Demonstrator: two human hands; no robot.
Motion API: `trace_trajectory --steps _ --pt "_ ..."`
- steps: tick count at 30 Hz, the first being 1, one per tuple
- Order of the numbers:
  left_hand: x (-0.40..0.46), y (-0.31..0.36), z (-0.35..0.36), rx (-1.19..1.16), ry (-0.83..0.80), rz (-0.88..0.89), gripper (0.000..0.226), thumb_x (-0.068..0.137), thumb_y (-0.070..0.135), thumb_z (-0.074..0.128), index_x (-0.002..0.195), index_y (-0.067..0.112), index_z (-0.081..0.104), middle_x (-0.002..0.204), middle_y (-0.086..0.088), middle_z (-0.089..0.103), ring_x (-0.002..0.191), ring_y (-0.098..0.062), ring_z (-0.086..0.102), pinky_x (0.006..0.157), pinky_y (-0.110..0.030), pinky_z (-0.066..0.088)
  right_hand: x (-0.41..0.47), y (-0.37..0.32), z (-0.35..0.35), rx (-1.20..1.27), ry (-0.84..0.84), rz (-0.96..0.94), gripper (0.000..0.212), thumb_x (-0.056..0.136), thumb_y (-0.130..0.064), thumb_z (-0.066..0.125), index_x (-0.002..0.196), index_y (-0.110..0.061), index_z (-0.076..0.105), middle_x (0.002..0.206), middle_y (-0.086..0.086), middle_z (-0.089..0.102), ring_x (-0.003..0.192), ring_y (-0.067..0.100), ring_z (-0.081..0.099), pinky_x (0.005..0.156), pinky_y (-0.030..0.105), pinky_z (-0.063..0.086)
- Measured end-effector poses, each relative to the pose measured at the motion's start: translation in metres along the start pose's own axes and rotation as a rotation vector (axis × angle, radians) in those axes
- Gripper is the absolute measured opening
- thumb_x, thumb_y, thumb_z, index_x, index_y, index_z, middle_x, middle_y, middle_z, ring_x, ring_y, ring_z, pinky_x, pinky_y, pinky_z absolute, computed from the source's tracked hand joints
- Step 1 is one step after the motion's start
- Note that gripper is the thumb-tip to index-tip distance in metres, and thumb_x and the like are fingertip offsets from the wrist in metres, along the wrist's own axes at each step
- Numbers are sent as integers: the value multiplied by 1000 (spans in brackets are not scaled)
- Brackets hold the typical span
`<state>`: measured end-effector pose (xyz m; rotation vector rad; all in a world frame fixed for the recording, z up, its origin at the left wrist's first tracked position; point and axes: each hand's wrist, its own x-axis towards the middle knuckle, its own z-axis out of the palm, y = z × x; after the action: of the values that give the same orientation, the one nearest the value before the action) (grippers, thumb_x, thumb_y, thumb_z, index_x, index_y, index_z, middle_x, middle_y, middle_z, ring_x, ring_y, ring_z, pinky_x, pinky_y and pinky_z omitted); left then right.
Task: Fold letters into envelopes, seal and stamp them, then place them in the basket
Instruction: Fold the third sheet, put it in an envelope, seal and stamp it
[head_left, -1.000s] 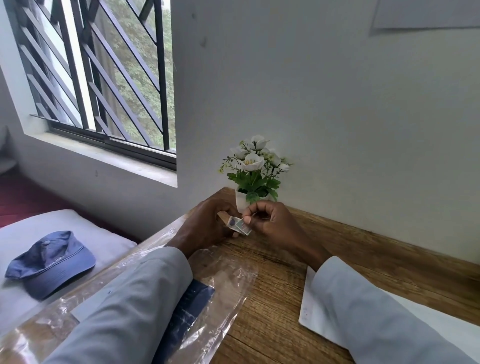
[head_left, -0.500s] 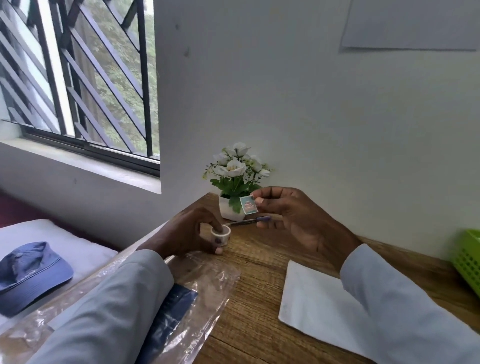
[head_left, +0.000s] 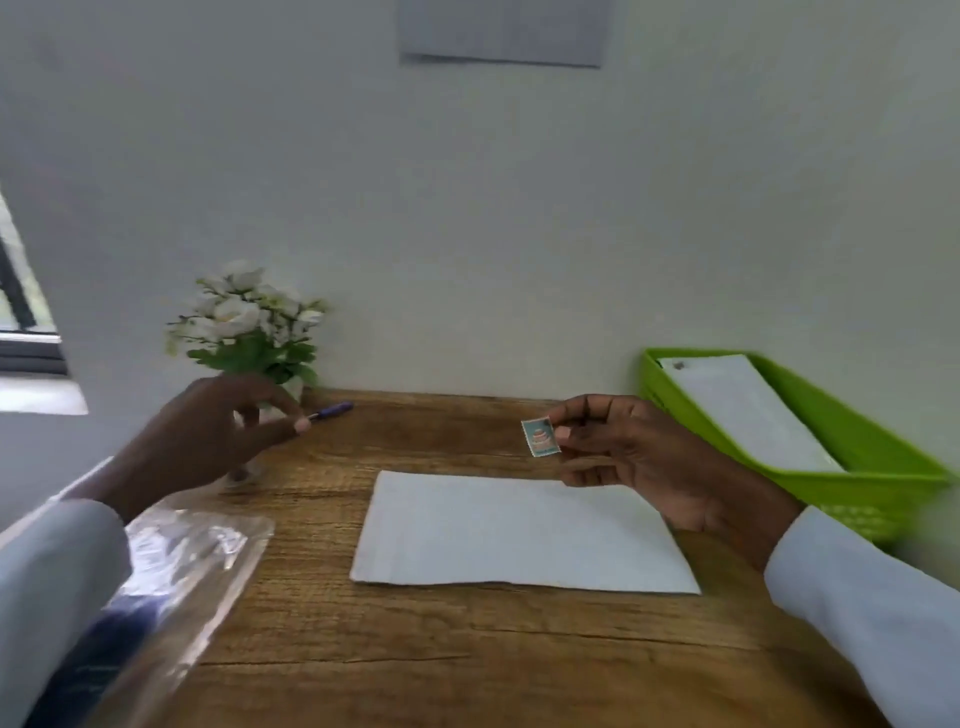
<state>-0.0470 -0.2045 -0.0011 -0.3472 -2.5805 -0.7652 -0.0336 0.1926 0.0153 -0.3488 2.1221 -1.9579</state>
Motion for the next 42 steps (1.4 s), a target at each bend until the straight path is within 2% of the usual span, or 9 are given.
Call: trace_trajectory --steps 3,5,9,12,16,20,25,33,42 --pt "14 35 16 117 -133 79 57 61 90 49 89 44 69 91 19 68 78 -3 65 67 -33 55 -16 10 -24 42 129 21 17 88 -6 67 103 -12 72 94 8 72 78 13 66 73 34 57" --pt "20 69 32 106 -194 169 54 65 84 52 88 38 70 88 21 67 77 2 62 63 -25 50 -21 16 -34 57 221 35 17 88 -5 67 103 -10 72 91 7 72 74 12 65 72 34 58" --pt "24 130 75 103 -328 284 19 82 50 68 95 37 69 94 23 65 80 7 60 67 -21 50 -27 34 -37 46 386 72 14 89 -2 66 101 -7 72 87 8 72 73 15 64 71 36 59" --pt "25 159 113 123 -376 330 27 85 52 66 105 35 68 98 27 59 86 6 57 75 -21 51 -27 47 -30 -3 464 55 13 91 2 63 95 -8 71 84 7 70 63 13 62 61 30 57" --pt "21 180 159 29 -365 340 37 85 55 65 115 32 66 118 16 62 107 -3 57 89 -25 47 -25 56 -28 -71 543 19 18 91 6 57 89 -9 67 77 7 66 55 12 58 53 23 54" --pt "8 197 187 -130 -380 306 54 85 56 64 129 25 56 130 11 54 115 -6 53 96 -24 43 -27 59 -27 -149 562 13 19 91 8 53 92 -6 66 81 11 65 58 15 60 53 23 54" --pt "-2 194 200 -94 -420 274 65 92 59 49 145 22 41 148 10 40 130 -5 40 99 -14 30 -27 60 -26 -161 566 24 18 92 7 52 94 -6 64 81 13 64 48 10 57 46 22 49" --pt "-7 183 190 -71 -409 199 65 92 61 46 146 28 32 150 12 36 133 -6 38 106 -22 33 -23 58 -26 -70 539 82 14 92 1 58 100 -6 67 69 7 64 44 9 51 40 19 41" --pt "-7 183 191 -89 -431 186 60 92 59 47 142 33 29 147 13 37 124 -4 40 96 -18 36 -17 56 -30 -147 466 181 12 91 -2 63 97 -9 71 66 2 65 39 4 46 35 16 33"
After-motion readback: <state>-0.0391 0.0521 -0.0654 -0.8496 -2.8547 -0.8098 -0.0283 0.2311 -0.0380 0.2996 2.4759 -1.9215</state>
